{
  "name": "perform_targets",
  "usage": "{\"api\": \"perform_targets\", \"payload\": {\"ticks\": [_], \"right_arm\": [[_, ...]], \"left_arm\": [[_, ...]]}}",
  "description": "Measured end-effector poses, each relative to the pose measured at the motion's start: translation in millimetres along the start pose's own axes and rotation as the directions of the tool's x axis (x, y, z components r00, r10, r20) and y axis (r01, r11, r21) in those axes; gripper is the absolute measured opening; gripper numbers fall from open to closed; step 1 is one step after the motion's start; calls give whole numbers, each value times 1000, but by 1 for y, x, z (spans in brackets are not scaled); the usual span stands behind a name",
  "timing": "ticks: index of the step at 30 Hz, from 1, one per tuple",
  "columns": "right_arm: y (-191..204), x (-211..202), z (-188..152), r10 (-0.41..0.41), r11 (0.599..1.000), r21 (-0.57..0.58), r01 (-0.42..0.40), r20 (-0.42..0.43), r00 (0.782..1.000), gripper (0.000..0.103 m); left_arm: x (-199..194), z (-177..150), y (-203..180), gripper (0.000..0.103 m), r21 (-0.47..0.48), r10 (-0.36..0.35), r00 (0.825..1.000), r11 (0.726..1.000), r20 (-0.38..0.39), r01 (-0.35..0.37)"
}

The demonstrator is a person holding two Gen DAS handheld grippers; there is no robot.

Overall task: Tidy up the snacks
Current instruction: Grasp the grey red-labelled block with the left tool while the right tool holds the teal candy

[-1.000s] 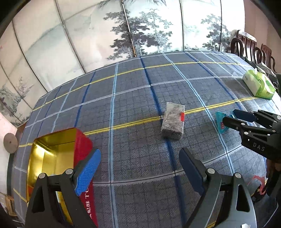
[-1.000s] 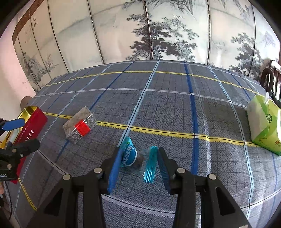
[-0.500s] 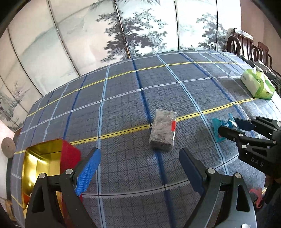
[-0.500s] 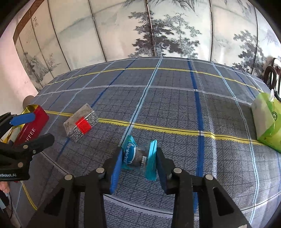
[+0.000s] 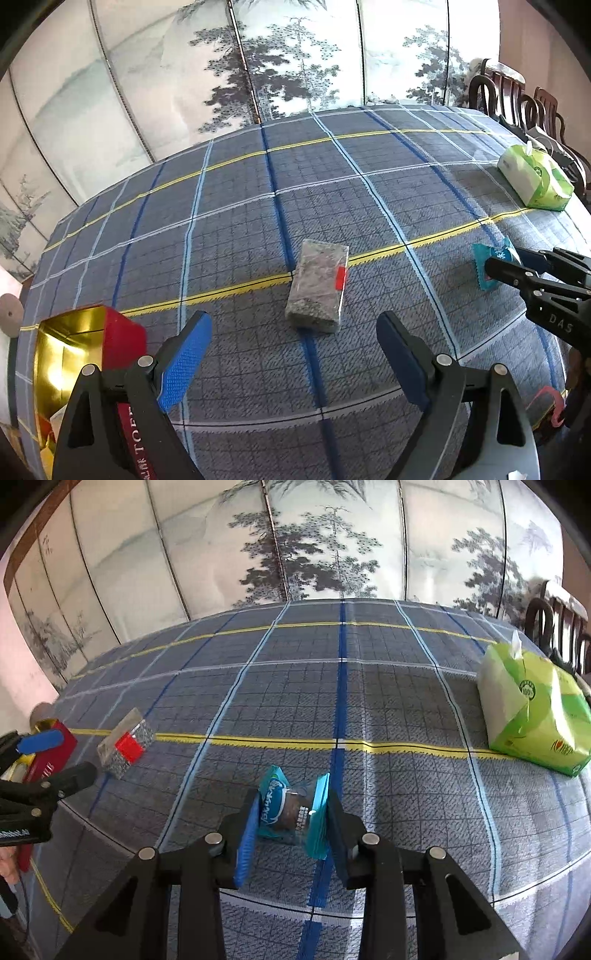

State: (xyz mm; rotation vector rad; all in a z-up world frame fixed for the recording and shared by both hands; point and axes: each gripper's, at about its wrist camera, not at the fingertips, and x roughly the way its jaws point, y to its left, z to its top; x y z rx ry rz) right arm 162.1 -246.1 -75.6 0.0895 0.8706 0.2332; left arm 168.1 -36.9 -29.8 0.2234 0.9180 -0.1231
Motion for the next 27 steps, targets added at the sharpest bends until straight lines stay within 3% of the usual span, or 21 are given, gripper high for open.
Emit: {"api": "perform_targets", "payload": {"ticks": [10,16,19,27], "right_arm": [[1,1,0,0,1000,-2,0,0,1000,35],[0,1,-1,5,1000,4,-5,0,1000,35],[0,1,-1,6,1000,4,-6,0,1000,35],[-1,1,-1,5,1000,3,-5,0,1000,35]], "left_arm": [[13,5,4,87,-31,-58,998,998,4,58],[27,9,5,69,-38,-81,997,996,-11,81],[33,11,6,66,-46,-99,995,994,-22,98],[42,7,9,36,-83,-148,988,986,-52,144]]}}
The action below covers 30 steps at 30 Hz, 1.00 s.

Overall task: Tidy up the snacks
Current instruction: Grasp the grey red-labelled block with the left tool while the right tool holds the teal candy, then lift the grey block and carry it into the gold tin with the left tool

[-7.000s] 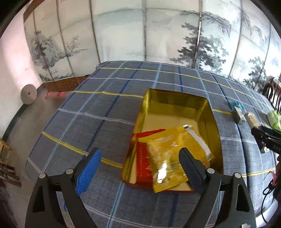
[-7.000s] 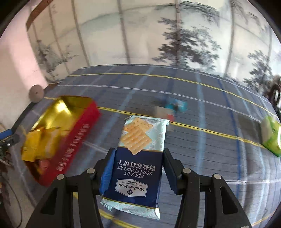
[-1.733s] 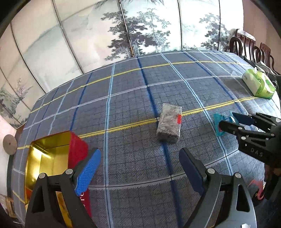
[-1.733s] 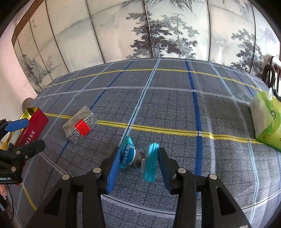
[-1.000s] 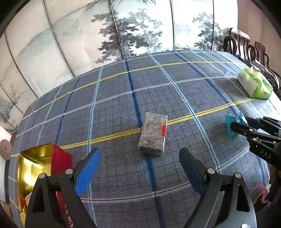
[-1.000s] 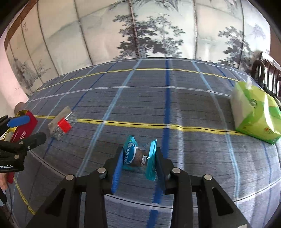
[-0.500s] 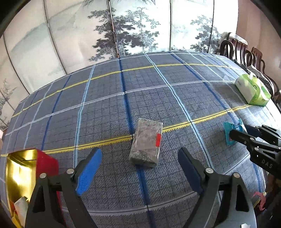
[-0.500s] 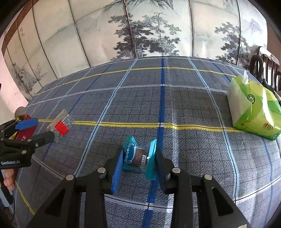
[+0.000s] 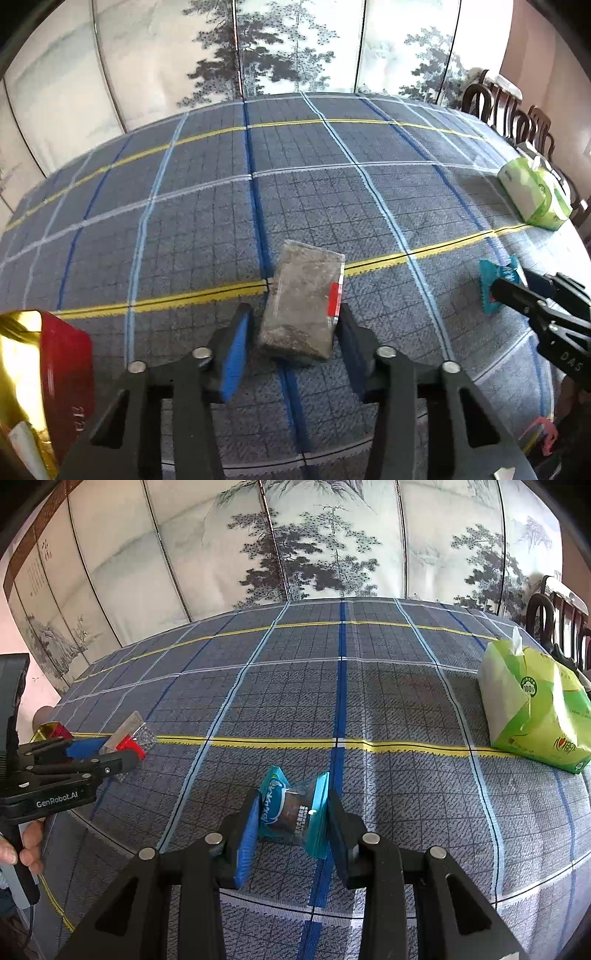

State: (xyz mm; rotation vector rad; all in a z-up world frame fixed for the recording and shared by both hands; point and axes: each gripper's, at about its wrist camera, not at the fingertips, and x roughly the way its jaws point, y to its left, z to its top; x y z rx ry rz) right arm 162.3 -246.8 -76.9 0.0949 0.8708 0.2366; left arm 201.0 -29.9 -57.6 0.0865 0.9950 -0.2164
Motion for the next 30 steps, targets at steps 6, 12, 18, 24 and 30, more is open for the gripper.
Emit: {"api": "perform_targets", "payload": {"ticks": [6,12,18,24,30], "right_arm": [[0,0,0,-1,1000,-1,1,0,1000,35],[2,0,0,-12,1000,-11,12,-1,1000,35],[4,-1,0,-22,1000,-18,22,-2,1000,35],[5,-1,-1,-31,999,-27,31,-3,1000,35],[6,-1,-1,-36,999,-32,36,-4,999,35]], "left_arm": [[-3,-4,1,34,-3,14,1000,1000,2,-14],[-13,-10,1,32,-12,32,999,999,-3,-32],[-31,-18,1,32,-20,46,999,999,9,-46],[-52,-30,0,32,-52,35,999,998,12,-34],[-78,-45,1,32,-76,40,999,996,28,-37]]}}
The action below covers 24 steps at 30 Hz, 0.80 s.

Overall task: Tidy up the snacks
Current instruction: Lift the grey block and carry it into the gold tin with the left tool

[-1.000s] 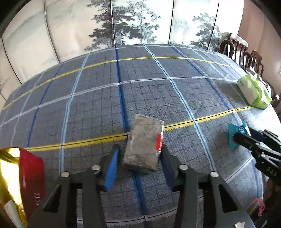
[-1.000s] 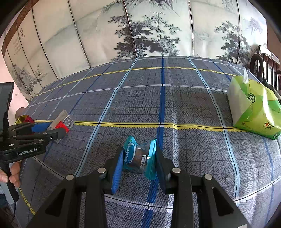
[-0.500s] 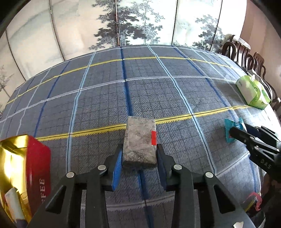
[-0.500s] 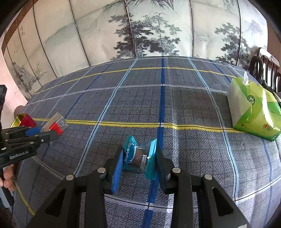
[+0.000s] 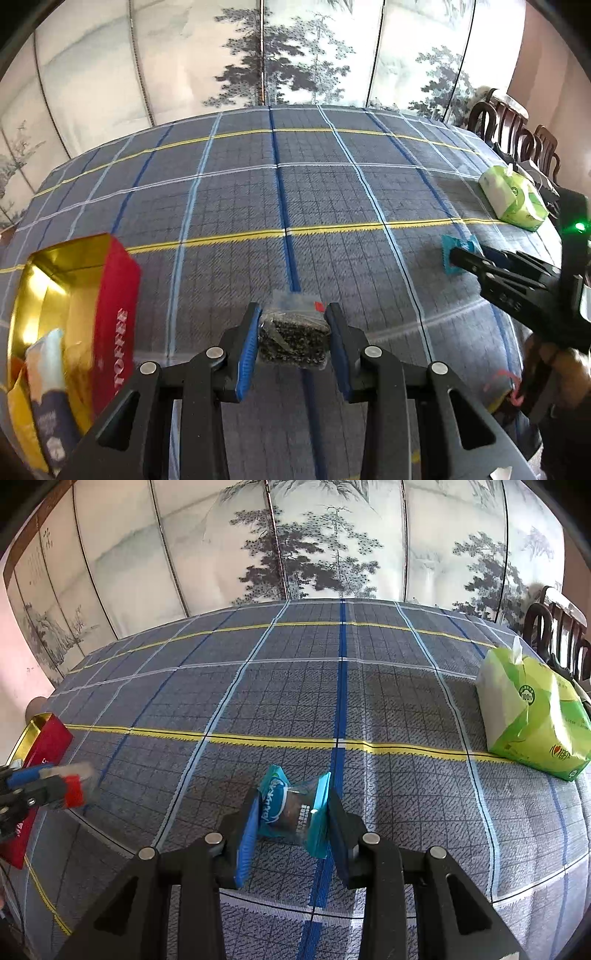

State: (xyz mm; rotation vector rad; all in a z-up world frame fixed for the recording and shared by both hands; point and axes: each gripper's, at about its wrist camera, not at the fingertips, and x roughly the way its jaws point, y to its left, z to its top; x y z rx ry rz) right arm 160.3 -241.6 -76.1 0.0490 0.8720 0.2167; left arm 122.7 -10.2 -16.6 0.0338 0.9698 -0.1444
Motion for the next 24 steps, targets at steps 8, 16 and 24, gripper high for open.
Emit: {"api": "perform_targets", "payload": {"ticks": [8,16,24], "right_arm": [[3,1,0,-11,1000,-9,11,-1,1000,35],[4,1,1,-23,1000,-18,23,-2,1000,35],[6,1,0,-30,999,-24,30,-3,1000,35]], "left_arm": [[-32,-13,8,31,-25,-34,999,999,13,34],[-62,-14,20,31,-16,-26,998,1000,50,27],[-97,-5,52,31,-47,17,995,999,99,-13]]}}
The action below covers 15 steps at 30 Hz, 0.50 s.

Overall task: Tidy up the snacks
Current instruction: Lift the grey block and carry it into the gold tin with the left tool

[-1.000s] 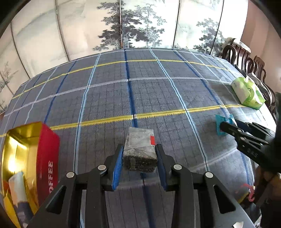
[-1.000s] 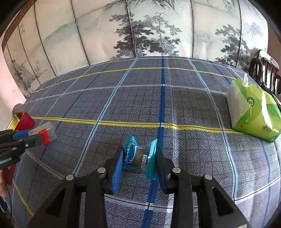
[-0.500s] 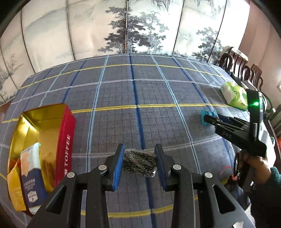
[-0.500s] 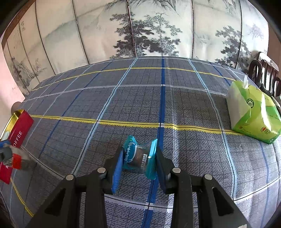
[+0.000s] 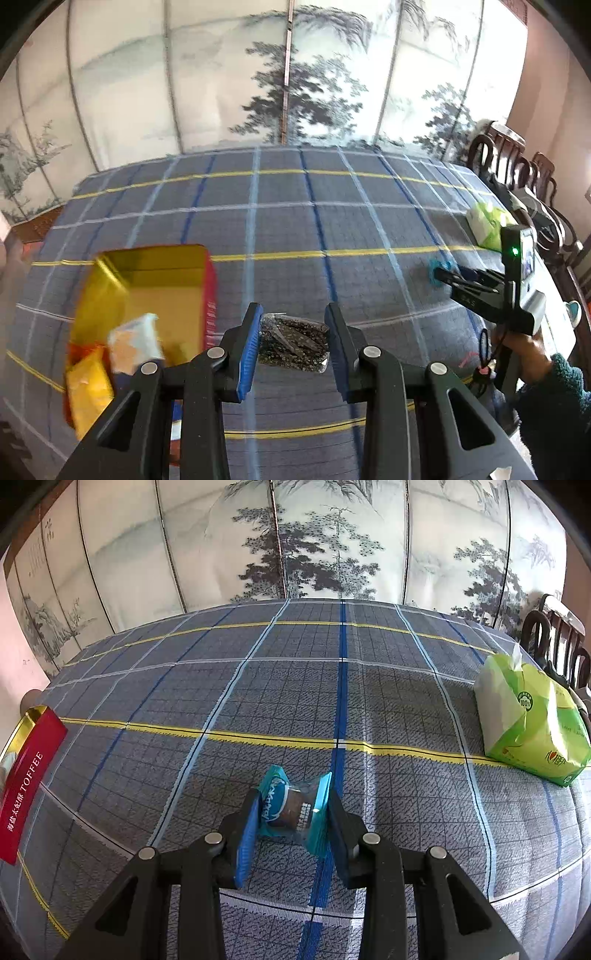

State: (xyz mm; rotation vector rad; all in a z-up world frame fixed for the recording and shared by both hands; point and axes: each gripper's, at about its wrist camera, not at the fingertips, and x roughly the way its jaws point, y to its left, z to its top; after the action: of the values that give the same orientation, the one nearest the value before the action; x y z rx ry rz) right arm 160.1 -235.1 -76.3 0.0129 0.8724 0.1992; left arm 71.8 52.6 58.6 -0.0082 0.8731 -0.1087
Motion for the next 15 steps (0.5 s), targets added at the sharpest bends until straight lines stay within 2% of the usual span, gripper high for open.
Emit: {"api": "perform_targets", "payload": {"ticks": [6,15], "right_arm": [[1,-1,0,-4,1000,-4,4,0,1000,35],[4,0,0,-15,1000,-15,15,-2,1000,36]], "left_arm": [[-15,7,41,31,-21,94,995,995,27,-94],[-11,-1,119,31,-129,205,979,970,-7,-205]]}}
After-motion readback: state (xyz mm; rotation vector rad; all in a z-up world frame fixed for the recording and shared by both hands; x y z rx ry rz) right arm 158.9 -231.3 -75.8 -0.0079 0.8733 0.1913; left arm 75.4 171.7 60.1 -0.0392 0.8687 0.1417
